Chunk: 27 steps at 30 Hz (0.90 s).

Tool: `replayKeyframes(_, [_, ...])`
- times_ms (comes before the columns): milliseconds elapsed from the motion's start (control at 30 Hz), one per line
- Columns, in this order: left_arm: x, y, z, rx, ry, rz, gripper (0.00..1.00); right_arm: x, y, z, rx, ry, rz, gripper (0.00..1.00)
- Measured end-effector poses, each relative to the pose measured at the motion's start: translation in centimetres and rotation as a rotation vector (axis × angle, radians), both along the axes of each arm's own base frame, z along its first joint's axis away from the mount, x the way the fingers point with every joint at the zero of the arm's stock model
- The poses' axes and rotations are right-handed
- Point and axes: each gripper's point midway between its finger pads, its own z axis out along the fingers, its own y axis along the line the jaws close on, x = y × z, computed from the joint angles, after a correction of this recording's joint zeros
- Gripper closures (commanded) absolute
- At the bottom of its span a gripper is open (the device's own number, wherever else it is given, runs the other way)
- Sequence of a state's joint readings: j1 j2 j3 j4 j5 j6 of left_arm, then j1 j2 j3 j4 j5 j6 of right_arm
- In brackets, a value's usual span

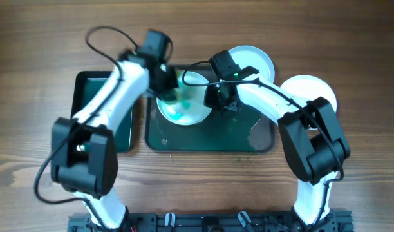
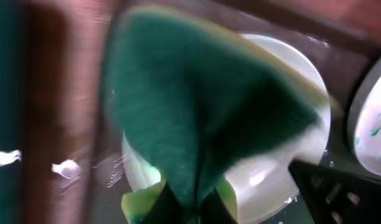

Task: Clean dirty plates on tray and stack at the side
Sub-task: 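Lift the plate with the right gripper and stack it on the side plate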

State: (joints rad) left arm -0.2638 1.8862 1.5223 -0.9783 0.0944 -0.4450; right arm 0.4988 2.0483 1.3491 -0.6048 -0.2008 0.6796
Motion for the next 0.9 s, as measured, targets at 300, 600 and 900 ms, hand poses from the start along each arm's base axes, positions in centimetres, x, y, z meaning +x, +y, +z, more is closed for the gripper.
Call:
replayKeyframes(300, [0.6, 8.9, 5.7, 0.055, 0.014, 0.207, 0.96, -0.9, -1.8, 7.0, -0.263, -0.266, 0.162, 0.96])
replayKeyframes(600, [0.4, 9.0, 5.6, 0.056, 0.023, 0.208, 0.96, -4.9, -2.2, 19.7, -0.96, -0.839, 0.263, 0.96])
replayKeyframes(900, [0.4, 8.9, 5.6, 0.057, 0.024, 0.207, 0.96, -7.0, -0.7, 25.4, -1.208, -1.104, 0.256, 0.96])
